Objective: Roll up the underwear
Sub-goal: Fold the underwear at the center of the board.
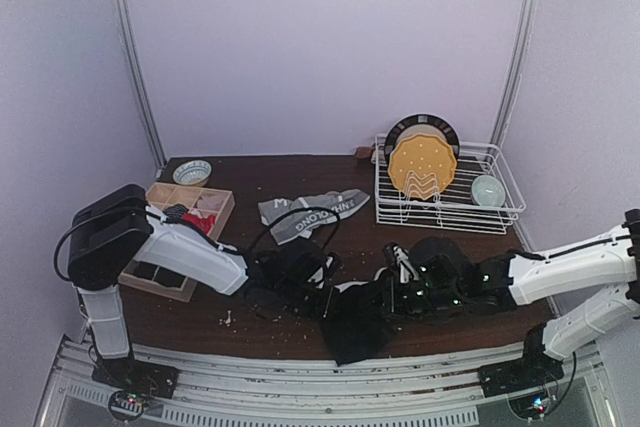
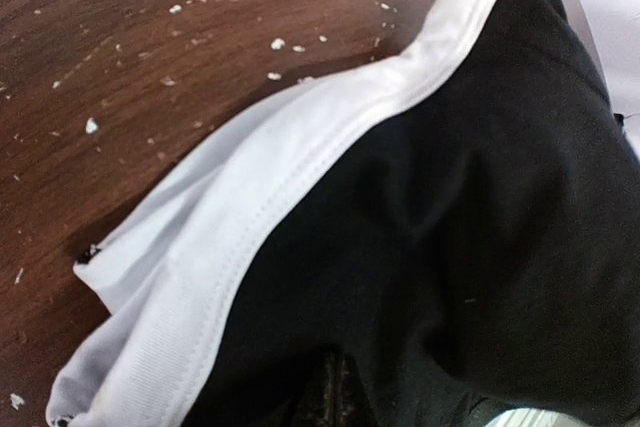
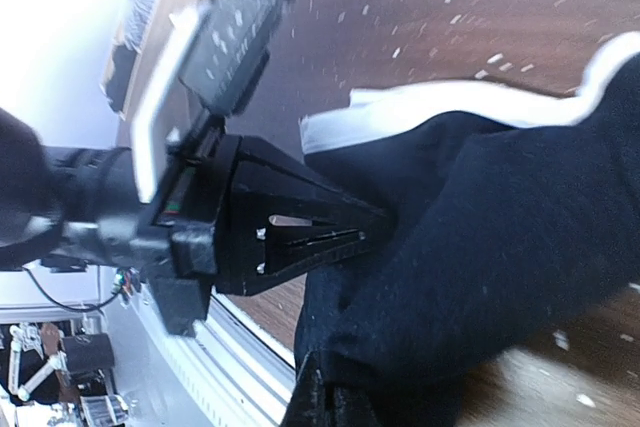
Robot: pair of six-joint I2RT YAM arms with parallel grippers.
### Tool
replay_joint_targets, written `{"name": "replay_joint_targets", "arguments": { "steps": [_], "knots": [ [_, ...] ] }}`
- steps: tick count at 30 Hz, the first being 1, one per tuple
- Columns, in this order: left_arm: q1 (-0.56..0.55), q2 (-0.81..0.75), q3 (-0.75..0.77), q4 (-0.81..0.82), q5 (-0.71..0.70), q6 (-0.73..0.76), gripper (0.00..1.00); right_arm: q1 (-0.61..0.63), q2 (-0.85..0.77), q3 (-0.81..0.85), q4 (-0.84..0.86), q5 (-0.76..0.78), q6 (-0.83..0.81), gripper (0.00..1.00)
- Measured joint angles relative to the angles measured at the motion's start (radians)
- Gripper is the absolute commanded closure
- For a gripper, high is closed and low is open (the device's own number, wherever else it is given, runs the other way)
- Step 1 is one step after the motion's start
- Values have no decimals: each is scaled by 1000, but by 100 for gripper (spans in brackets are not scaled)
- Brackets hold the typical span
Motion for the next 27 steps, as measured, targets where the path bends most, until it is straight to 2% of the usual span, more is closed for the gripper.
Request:
{"name": "replay_joint_targets", "arguments": {
  "steps": [3,8,17,20,23,27],
  "knots": [
    [0,0,-3,6,0,-3,100,22,107,42,32,-8,3,100],
    [0,0,-13,25,2,-8,100,55,276,97,106,-34,22,91],
    [0,-20,-60,74,1,-11,99,86,366,103,180,-44,32,82],
    [0,-61,-99,57,-11,-11,88,89,377,82,215,-44,28,79],
    [0,-122,-139,20,-31,-6,69,89,380,66,246,-43,18,77],
    [1,-230,-185,-46,-69,8,53,95,380,42,291,-41,-1,76]
  ]
}}
